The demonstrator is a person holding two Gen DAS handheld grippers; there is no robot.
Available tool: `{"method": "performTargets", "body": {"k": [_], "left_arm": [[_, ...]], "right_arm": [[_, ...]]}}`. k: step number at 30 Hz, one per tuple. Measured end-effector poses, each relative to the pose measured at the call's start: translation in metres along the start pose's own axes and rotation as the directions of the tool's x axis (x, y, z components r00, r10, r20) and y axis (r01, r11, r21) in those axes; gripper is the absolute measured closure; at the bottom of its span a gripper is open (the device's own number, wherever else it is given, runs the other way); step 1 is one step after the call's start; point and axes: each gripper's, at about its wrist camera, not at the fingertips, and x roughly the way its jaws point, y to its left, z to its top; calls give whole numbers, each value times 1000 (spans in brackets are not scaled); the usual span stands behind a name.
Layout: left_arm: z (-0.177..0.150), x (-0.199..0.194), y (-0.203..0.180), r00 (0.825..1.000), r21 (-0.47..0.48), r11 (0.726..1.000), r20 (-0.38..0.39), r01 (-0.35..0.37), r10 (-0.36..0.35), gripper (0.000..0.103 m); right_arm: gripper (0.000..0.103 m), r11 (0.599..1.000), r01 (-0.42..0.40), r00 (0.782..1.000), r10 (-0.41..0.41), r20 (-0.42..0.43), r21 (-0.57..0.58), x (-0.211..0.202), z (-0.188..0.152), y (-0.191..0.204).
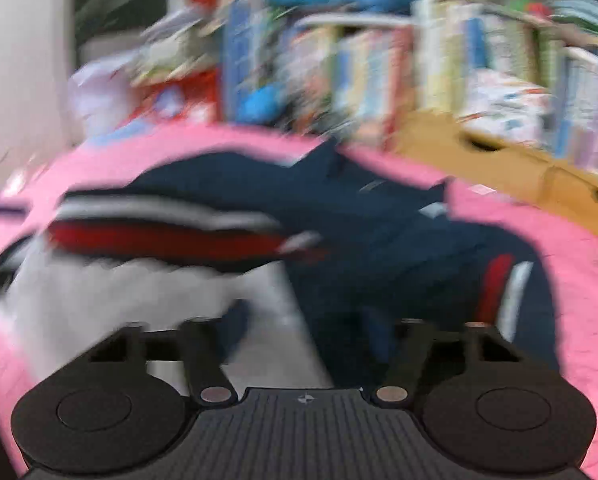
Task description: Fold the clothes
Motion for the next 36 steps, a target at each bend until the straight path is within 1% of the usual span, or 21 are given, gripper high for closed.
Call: {"method": "performTargets", "body": {"k": [3, 6, 7, 9, 10, 13, 15, 16, 18, 20, 21, 22, 23, 24, 25, 27, 29, 33, 34, 35, 36], "left_arm": [[-5, 4, 8, 999, -53, 998, -19, 32, -33, 0], [-8, 9, 12, 998, -108, 993, -24, 56, -59, 0], [-9, 10, 13, 998, -128, 990, -25, 61, -65, 0], [-8, 11, 16, 997, -160, 985, -25, 69, -74, 0], [-5, 9, 18, 997, -170, 983, -21, 71, -76, 0], [8, -5, 29, 995, -209, 973, 44, 99, -92, 0], [15, -15, 38, 985, -247, 956, 106, 156, -134, 0], [18, -19, 42, 978, -264, 945, 131, 193, -164, 0], [19, -17, 45, 968, -287, 927, 136, 242, -211, 0], [18, -8, 42, 965, -289, 922, 110, 258, -236, 0], [18, -3, 40, 966, -287, 923, 95, 258, -240, 0], [17, 3, 37, 967, -284, 924, 80, 255, -242, 0], [17, 9, 35, 968, -280, 926, 64, 252, -244, 0], [17, 15, 32, 966, -283, 924, 52, 258, -254, 0], [18, 18, 30, 962, -290, 917, 50, 272, -270, 0], [21, 23, 27, 952, -306, 902, 52, 303, -302, 0], [25, 25, 27, 951, -303, 902, 55, 308, -306, 0], [32, 28, 26, 950, -290, 906, 61, 309, -305, 0], [34, 29, 26, 950, -287, 906, 62, 309, -305, 0], [35, 30, 26, 950, -284, 907, 64, 310, -305, 0], [37, 30, 26, 950, -281, 908, 65, 310, -304, 0]], "right_arm": [[49, 975, -18, 999, 10, -35, -223, -15, -36, 36], [46, 962, -64, 997, 52, -54, -266, -42, -50, 42], [34, 961, -79, 996, 69, -48, -264, -51, -49, 40], [17, 964, -77, 996, 83, 16, -255, -68, -40, 33], [16, 968, -70, 994, 87, 62, -239, -74, -33, 27], [12, 989, -7, 988, 30, 154, -150, -63, -6, 6], [7, 990, 62, 988, -43, 152, -127, -35, 10, -4], [0, 988, 87, 991, -73, 114, -124, -17, 14, -5], [0, 984, 131, 991, -129, 23, -125, 22, 21, -7], [7, 991, 96, 994, -100, -37, -96, 42, 22, -7], [25, 995, 70, 997, -72, -28, -75, 40, 21, -7], [49, 998, 43, 999, -44, -16, -55, 36, 21, -8], [58, 998, 48, 999, -48, -1, -48, 28, 18, -6], [73, 995, 76, 997, -75, 19, -59, 18, 17, -3], [79, 991, 113, 993, -110, 45, -75, 7, 15, 0], [81, 979, 187, 979, -178, 103, -86, -19, 12, 4], [81, 970, 242, 958, -235, 167, -26, -52, 6, 2], [79, 958, 271, 945, -284, 162, 98, -89, -12, -12], [75, 956, 275, 949, -288, 131, 104, -90, -19, -15], [67, 955, 280, 953, -289, 87, 98, -87, -26, -17], [52, 954, 285, 956, -290, 40, 91, -83, -34, -19]]}}
